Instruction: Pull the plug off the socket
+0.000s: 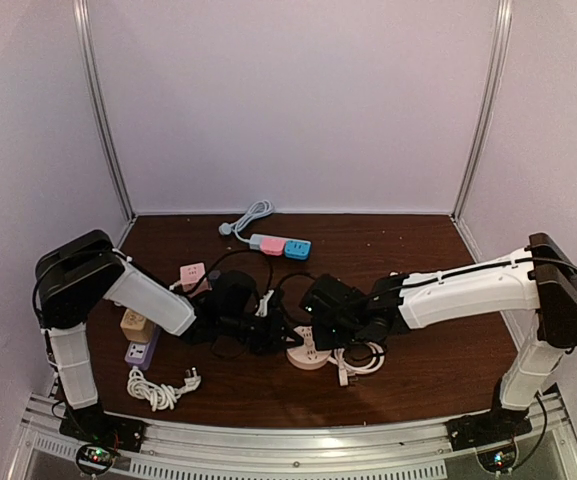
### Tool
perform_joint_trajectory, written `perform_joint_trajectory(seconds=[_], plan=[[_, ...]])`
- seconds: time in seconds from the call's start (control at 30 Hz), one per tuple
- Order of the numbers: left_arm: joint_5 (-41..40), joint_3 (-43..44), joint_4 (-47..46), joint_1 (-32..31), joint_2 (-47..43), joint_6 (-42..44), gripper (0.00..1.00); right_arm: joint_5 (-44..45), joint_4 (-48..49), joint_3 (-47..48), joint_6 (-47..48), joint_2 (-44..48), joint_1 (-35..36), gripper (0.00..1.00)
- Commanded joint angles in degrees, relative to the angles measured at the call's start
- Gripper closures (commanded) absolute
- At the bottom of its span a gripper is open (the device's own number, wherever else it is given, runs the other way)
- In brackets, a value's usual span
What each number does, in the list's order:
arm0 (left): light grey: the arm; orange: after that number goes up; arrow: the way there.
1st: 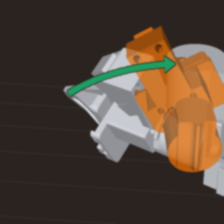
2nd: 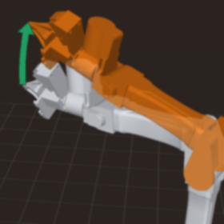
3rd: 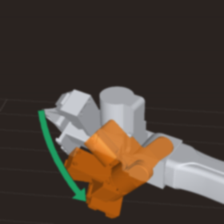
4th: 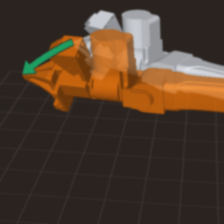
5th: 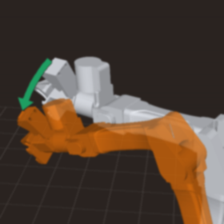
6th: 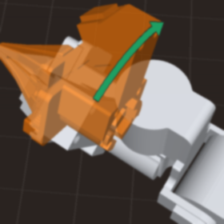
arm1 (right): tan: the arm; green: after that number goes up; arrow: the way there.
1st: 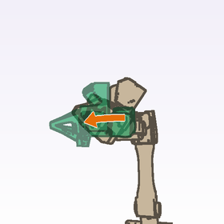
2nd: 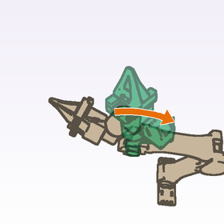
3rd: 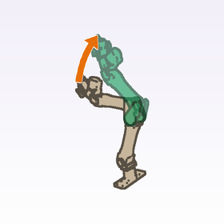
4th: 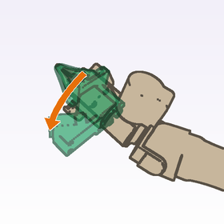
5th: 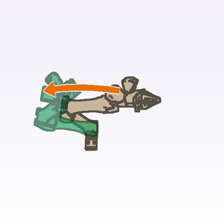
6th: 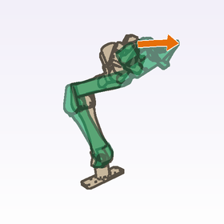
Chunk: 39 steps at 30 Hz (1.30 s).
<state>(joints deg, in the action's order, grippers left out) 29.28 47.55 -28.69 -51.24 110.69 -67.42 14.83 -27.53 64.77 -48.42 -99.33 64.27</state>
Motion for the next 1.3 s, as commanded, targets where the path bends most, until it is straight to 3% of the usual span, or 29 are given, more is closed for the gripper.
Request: perform_joint_trajectory(seconds=[0.0,0.57,0.9,1.27], plan=[[-4.78,0.15,12.6,-0.44,3.07,1.5,1.0,4.58,2.48,-0.53,0.44,3.18,0.63,0.81],[-7.35,2.39,23.52,-0.44,6.64,5.75,1.0,8.3,-0.88,2.97,2.9,2.15,3.57,0.86],[-8.07,1.63,24.16,-0.44,6.38,5.98,1.0,-2.68,9.61,-6.59,1.23,8.75,-2.46,0.87],[-9.8,2.04,26.4,-0.51,6.38,6.41,1.0,5.59,-0.9,4.25,2.95,2.33,2.79,0.89]])
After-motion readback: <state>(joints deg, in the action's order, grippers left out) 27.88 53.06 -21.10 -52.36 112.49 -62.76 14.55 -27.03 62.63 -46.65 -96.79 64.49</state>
